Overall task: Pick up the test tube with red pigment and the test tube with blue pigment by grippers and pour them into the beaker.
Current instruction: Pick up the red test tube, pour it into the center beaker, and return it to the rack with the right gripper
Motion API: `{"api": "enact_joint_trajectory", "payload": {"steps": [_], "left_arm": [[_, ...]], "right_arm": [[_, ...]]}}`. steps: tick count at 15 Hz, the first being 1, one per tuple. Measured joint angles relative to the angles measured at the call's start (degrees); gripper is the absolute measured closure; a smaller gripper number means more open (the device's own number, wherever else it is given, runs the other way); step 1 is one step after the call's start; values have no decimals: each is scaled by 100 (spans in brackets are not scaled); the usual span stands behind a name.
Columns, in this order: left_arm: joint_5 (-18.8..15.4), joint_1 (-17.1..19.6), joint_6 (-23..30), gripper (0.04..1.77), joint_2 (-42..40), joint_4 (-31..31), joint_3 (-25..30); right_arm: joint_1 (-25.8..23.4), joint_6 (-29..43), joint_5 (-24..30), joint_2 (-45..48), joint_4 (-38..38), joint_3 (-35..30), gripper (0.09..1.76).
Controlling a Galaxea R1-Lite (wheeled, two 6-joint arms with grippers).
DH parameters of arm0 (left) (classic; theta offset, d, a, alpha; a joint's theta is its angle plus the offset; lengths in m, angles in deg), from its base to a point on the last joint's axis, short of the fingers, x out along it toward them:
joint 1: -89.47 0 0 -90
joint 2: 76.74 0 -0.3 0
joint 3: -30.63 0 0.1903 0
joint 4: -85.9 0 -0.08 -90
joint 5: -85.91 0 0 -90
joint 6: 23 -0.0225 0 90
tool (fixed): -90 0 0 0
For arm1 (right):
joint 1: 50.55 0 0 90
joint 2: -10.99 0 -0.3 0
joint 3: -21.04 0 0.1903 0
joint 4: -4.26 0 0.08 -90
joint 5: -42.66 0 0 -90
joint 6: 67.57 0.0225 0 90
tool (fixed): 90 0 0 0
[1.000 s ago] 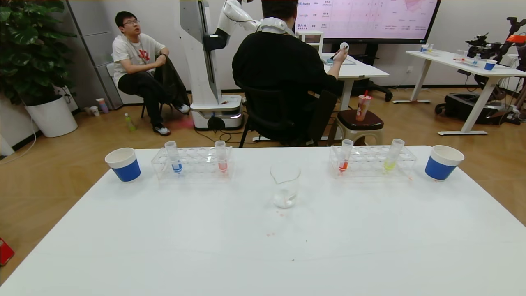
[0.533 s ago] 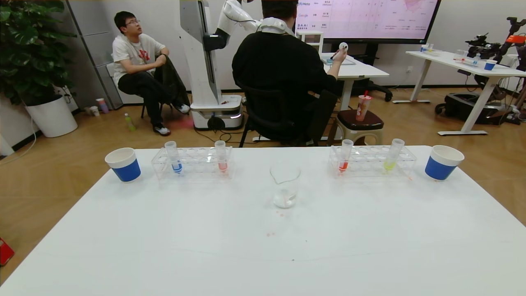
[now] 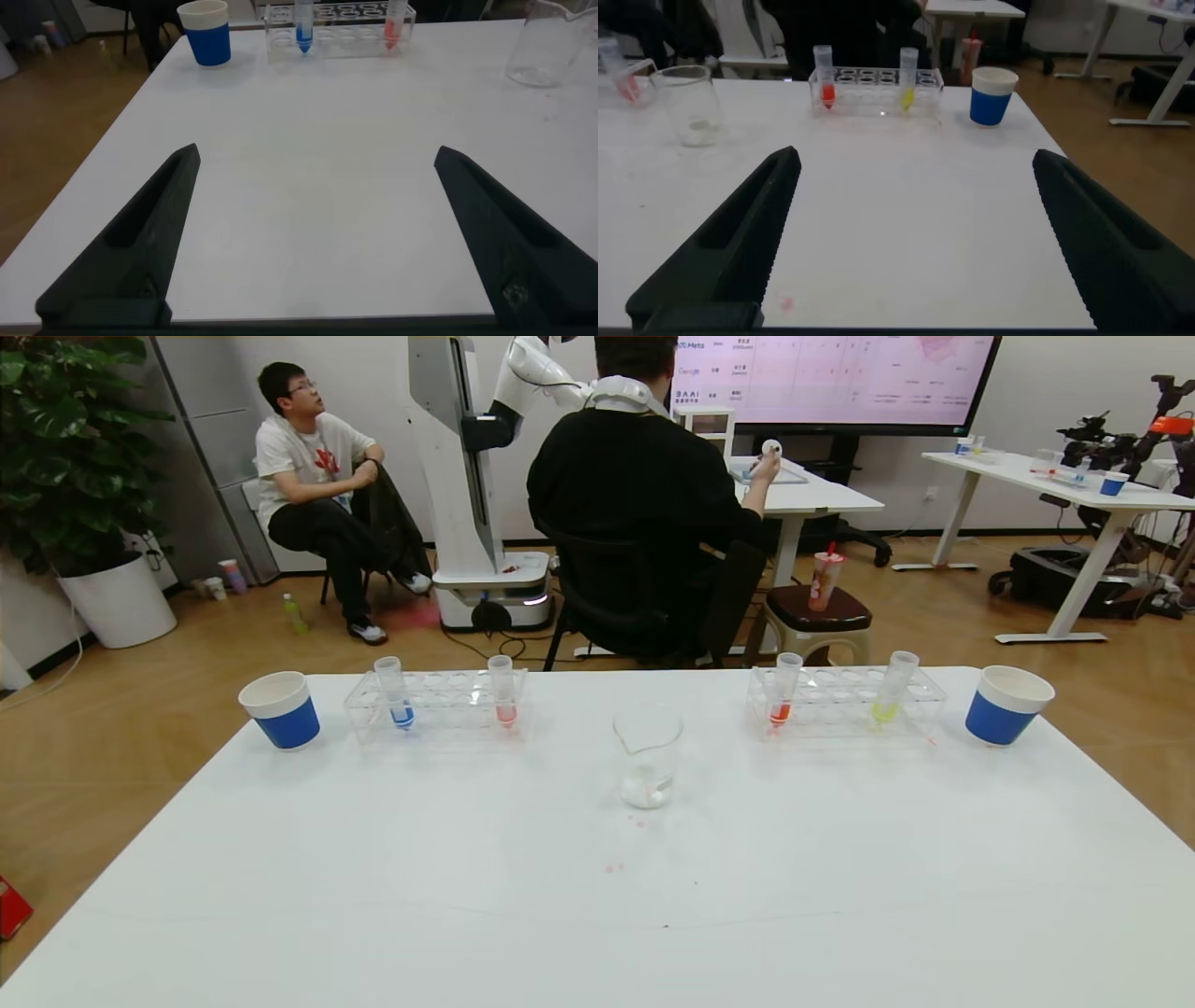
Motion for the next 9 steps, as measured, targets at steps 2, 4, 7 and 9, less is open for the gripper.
{"api": "enact_joint_trajectory", "payload": {"steps": [2,4,7,9], "left_arm": [[1,0,0,6,0,0,0],[1,0,0,6,0,0,0],[1,0,0,6,0,0,0],[1,0,0,6,0,0,0]], "right_arm": [[32,6,15,-490,16,475,11],[68,11,23,-1097,143,900,11],[106,16,30,-2127,898,1161,11],[110,18,34,-2918,1557,1221,11]]}}
